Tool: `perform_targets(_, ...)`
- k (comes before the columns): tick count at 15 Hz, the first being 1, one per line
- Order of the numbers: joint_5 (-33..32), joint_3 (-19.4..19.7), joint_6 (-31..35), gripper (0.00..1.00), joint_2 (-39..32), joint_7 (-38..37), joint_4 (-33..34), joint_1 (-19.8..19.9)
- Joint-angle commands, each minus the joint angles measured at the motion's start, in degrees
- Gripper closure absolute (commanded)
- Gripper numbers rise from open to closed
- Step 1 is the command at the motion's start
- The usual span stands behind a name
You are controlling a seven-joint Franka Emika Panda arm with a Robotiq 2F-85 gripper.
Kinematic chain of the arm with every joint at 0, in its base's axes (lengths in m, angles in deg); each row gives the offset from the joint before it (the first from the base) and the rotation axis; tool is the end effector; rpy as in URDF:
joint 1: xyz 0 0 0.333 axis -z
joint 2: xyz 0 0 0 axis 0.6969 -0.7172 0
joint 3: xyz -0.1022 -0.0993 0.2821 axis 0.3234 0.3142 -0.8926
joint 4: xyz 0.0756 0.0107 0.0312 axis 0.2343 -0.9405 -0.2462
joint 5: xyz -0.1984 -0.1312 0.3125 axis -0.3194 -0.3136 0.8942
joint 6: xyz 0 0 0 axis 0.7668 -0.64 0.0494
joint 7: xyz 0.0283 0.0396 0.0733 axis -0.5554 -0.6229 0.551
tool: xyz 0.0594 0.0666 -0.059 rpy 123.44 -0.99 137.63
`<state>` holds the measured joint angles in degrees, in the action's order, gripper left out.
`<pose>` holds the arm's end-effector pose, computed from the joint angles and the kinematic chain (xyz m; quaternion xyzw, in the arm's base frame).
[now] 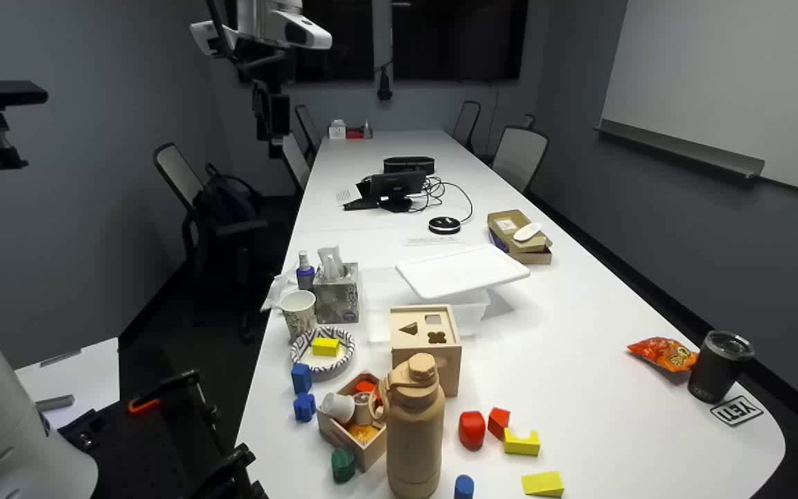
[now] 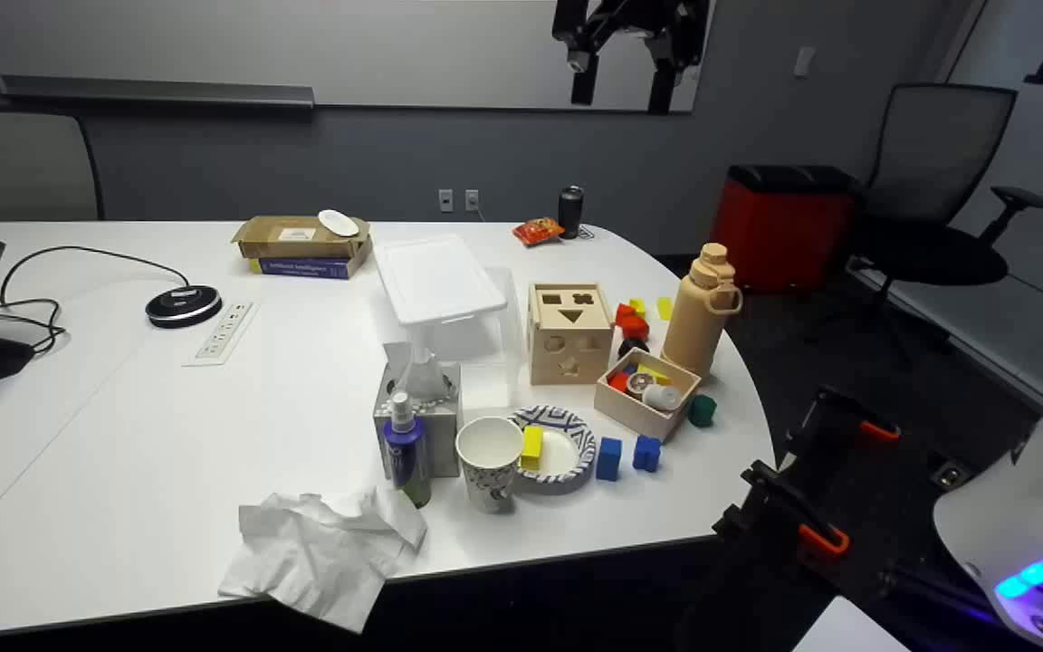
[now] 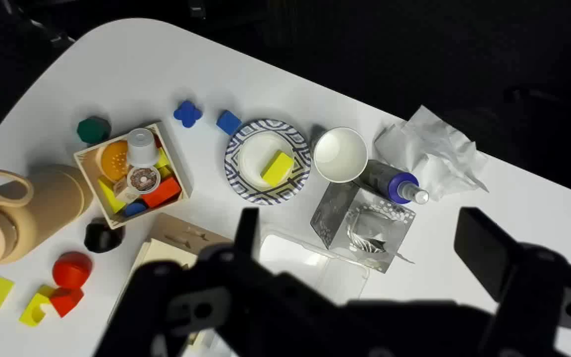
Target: Close the lid on the clear container.
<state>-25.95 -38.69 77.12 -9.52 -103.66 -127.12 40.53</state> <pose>0.4480 0.0941 0.4945 -0.9877 0.1187 0.0478 0.0903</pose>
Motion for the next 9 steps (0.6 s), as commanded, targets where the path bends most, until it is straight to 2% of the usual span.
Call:
perform_targets(1, 0.03, -0.17, -0.13, 0.00, -0.02, 0.04, 0.11, 0.21)
perform_targets(5, 0.03, -0.16, -0.13, 0.00, -0.02, 0.04, 0.11, 0.21)
perform_targets(7, 0.71, 0.64, -3.35, 0.00, -3.48, 2.70, 3.06, -0.01)
perform_targets(9, -1.25, 1.19, -4.38, 0.00, -7.10, 5.06, 5.72, 0.62)
